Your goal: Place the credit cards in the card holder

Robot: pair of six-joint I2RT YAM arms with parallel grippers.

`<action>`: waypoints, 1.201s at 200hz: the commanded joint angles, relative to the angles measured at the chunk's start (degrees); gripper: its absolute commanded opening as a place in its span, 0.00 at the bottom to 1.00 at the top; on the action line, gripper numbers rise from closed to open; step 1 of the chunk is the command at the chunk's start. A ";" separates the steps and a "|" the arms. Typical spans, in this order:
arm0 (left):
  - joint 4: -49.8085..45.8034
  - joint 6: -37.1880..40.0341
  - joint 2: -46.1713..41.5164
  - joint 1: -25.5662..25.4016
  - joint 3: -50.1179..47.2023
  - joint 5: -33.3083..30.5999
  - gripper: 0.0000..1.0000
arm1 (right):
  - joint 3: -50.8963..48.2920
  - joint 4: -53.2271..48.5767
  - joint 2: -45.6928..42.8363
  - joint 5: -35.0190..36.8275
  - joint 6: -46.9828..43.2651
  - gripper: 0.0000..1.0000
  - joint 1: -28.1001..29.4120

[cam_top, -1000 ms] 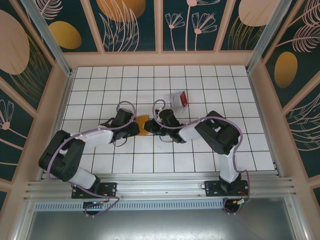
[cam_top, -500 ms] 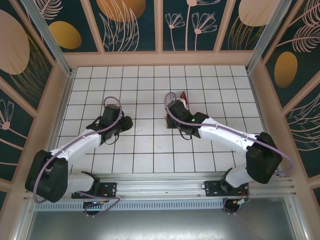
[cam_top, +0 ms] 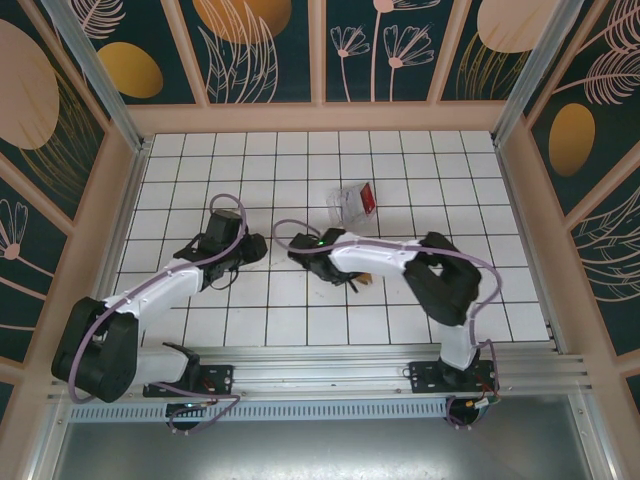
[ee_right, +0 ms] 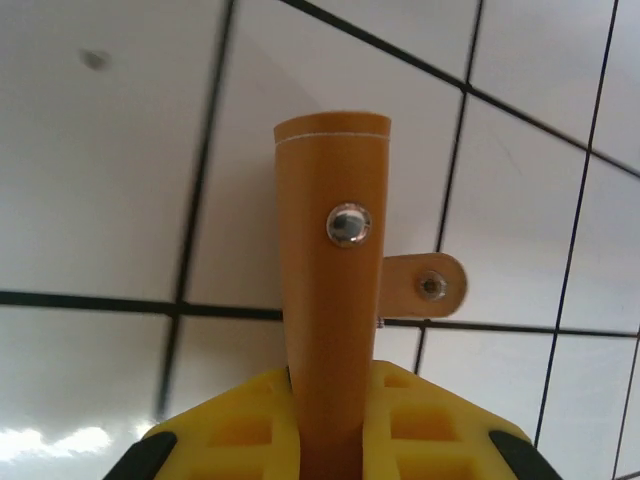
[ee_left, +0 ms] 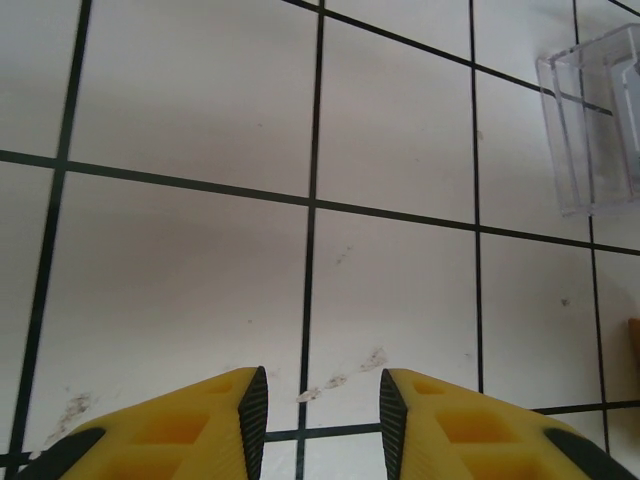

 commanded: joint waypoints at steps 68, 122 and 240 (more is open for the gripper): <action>3.87 1.44 0.10 1.62 -2.12 5.82 0.39 | 2.58 13.31 -3.05 -10.35 -3.90 0.55 1.47; 14.49 -2.31 7.20 -2.04 0.37 17.51 0.35 | -15.48 30.46 -22.78 -31.10 -3.87 0.51 -11.63; 7.45 1.15 29.99 -13.75 18.29 15.61 0.32 | -12.39 24.18 -13.91 -35.53 -6.25 0.37 -18.38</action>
